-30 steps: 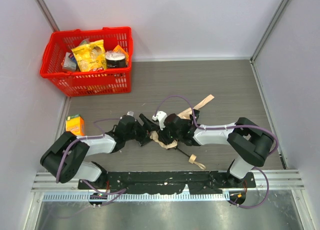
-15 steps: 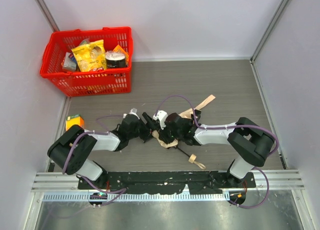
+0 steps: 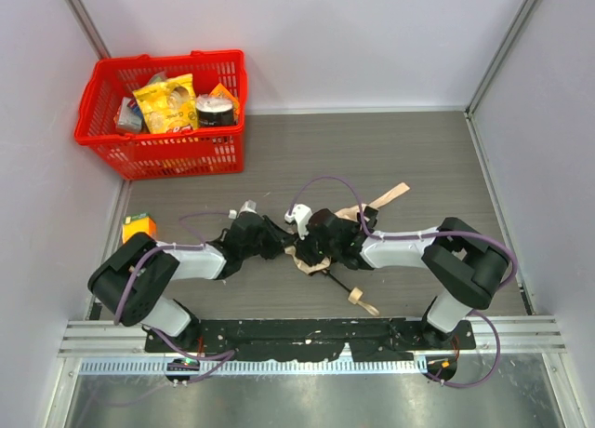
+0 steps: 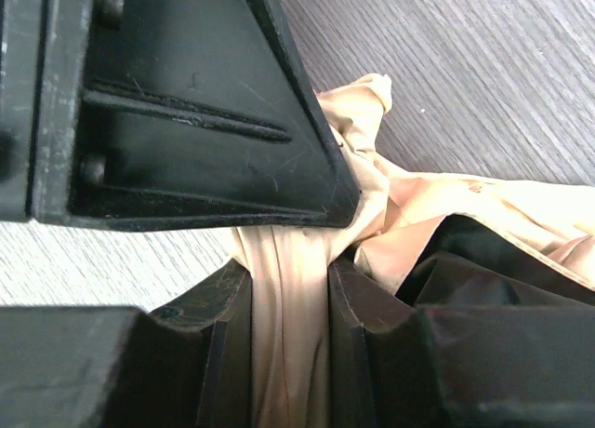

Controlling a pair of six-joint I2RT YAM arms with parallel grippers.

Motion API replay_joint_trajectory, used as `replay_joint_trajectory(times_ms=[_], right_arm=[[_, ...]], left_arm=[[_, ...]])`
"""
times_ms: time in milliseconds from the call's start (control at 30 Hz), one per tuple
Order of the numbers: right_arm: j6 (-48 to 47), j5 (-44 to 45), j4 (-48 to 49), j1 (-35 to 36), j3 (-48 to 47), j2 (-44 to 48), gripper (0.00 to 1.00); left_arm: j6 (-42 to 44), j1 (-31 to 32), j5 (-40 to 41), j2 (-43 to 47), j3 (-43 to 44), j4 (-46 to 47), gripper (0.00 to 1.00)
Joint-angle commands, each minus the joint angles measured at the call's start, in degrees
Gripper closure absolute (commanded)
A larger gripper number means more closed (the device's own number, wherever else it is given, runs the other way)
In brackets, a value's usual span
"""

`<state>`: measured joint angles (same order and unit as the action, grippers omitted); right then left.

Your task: Put away the umbrella

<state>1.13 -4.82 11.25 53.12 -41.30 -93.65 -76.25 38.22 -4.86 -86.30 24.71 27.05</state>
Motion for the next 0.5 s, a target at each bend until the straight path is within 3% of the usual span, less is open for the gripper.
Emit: replay_joint_trajectory(times_ms=[0,33,200,400,467], right_arm=[[6.4,-8.6,-4.5,1.7,-0.1,0.2,0.73],[7.7,-7.7,-5.1,1.7,0.0,1.9,0.57],[17.1,-5.1,-7.0,1.4,2.4,11.5,0.28],[23.8,-1.6,-20.1,-0.4,0.3,28.9,0.26],[26.4,4.6,-26.3,-2.5,-1.1,32.8,0.26]], left_arm=[[11.5,0.2,7.8,2.8,0.1,-5.7,1.00],[11.5,0.2,7.9,3.2,-0.4,-5.6,1.00],[10.8,0.2,7.9,4.4,-1.9,-5.6,1.00],[9.6,0.6,8.9,4.8,-3.0,-4.1,1.00],[9.6,1.0,9.2,5.2,-2.9,-4.1,1.00]])
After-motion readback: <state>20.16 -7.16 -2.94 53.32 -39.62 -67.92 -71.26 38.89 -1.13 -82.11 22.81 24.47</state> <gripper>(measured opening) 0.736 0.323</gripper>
